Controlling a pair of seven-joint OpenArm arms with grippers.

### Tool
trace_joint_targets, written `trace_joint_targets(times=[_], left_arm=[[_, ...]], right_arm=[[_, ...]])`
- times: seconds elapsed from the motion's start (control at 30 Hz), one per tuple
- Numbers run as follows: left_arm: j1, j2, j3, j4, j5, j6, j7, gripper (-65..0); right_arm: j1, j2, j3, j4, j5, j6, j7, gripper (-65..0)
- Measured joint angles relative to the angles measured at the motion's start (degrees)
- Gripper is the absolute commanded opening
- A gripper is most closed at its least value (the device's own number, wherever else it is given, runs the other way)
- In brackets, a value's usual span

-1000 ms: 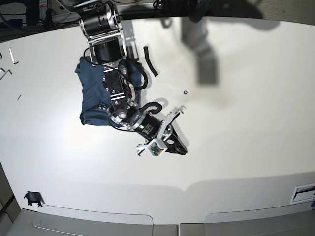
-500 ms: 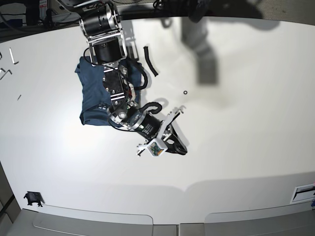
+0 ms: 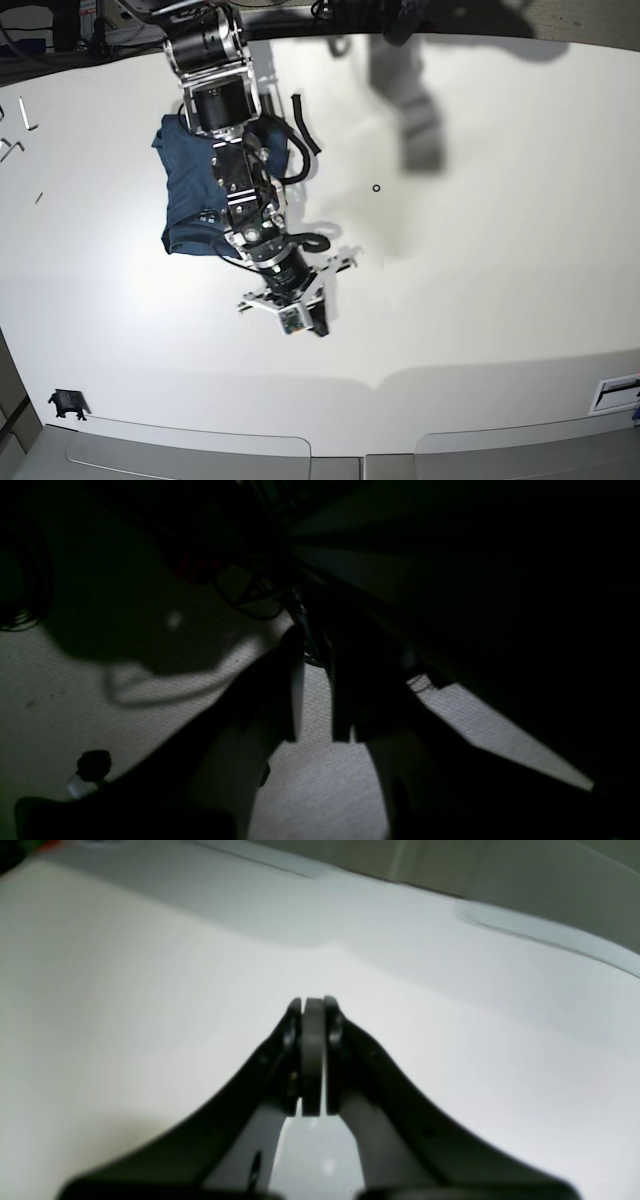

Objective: Fold the T-shirt properly

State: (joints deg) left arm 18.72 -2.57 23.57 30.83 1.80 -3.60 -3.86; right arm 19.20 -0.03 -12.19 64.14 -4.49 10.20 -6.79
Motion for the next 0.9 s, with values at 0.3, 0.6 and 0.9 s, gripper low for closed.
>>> trace_joint_targets(times=[0.3,0.6,0.9], left_arm=[[0.02,0.04,0.0,0.0,-0.02,-0.02,0.02,-56.9],[0.0,0.04,0.0,0.0,0.0,-0.04,0.02,-56.9],[0.02,0.04,0.0,0.0,-0.02,-0.02,0.0,-56.9]], right_arm=[[-0.15,-0.02,0.11,0.0,-7.78,-20.85,-1.29,-65.0],[-0.15,0.0,0.2,-0.02,-8.98,-0.96,-1.05,-65.0],[-0.31,-0.02,-0.09,0.0,-1.97,30.21,2.75,-65.0]])
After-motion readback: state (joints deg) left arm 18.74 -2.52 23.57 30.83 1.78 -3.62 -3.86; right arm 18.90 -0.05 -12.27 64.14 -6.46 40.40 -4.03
